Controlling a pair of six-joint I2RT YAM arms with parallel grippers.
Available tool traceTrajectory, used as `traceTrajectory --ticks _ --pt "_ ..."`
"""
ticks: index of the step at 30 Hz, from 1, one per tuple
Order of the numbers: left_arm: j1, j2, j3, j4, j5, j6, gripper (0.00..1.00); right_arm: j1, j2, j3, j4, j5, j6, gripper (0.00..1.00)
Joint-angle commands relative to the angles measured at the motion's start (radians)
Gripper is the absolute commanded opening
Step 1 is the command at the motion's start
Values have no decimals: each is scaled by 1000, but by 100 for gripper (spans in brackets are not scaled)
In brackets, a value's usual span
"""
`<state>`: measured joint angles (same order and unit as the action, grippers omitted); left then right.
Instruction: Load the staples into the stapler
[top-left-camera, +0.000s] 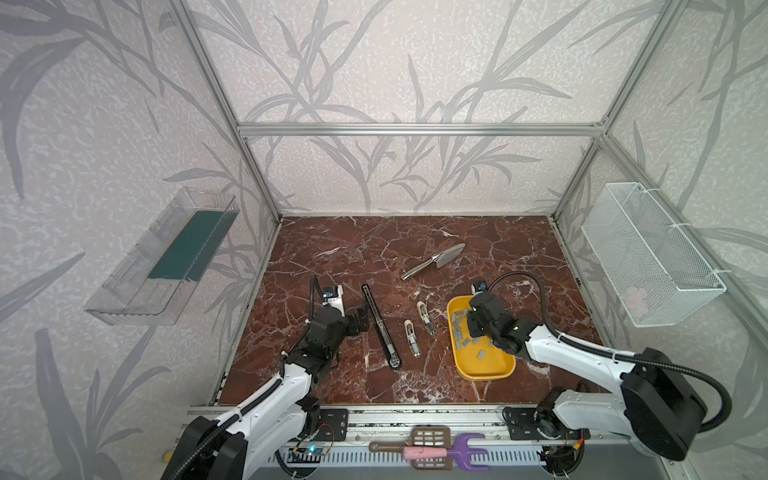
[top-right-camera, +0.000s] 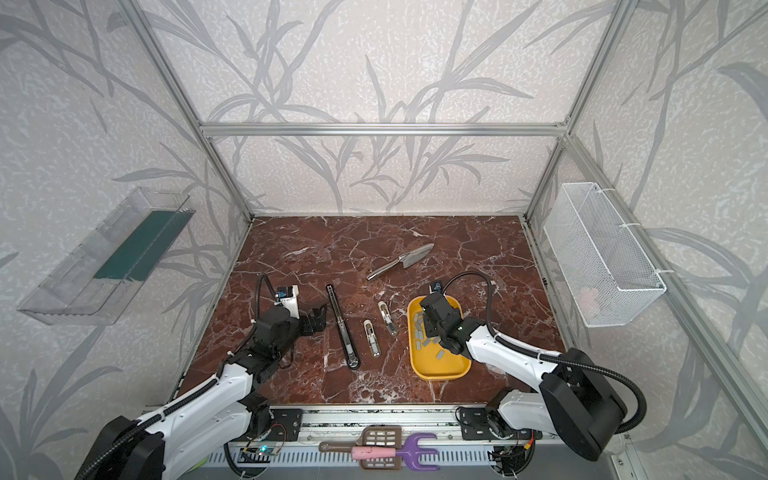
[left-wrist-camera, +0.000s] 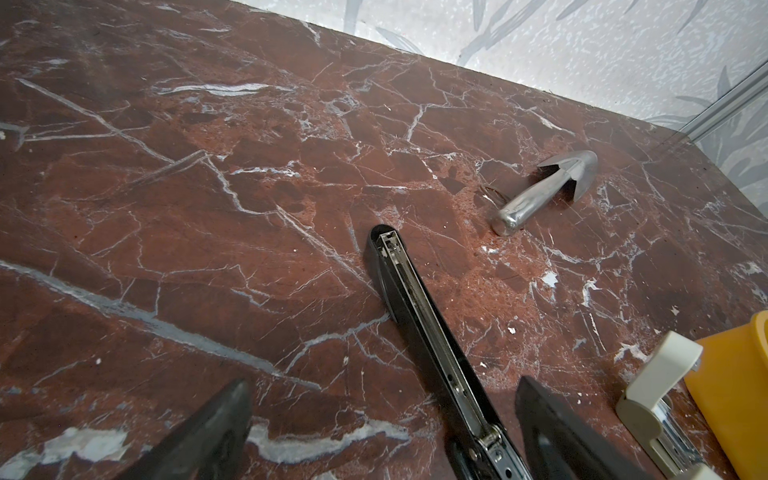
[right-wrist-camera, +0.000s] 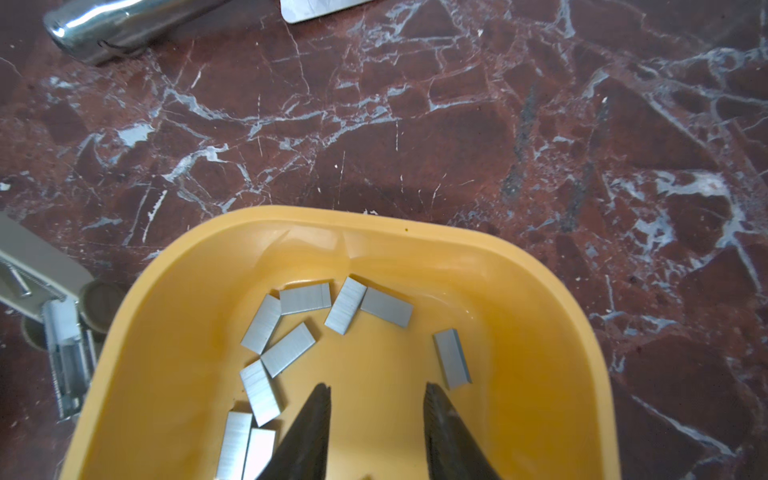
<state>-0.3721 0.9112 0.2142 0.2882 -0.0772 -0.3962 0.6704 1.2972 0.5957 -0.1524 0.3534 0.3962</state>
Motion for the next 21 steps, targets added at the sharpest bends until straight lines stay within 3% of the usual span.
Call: traceTrajectory --ticks 1,8,21 --pt "-1 0 31 -14 -2 -8 99 -22 35 48 45 -15 15 39" --pt "-1 -3 30 -14 -4 -8 99 -79 105 51 155 -101 2 47" --pt "0 23 41 -18 -2 -9 99 -134 213 64 241 -202 1 48"
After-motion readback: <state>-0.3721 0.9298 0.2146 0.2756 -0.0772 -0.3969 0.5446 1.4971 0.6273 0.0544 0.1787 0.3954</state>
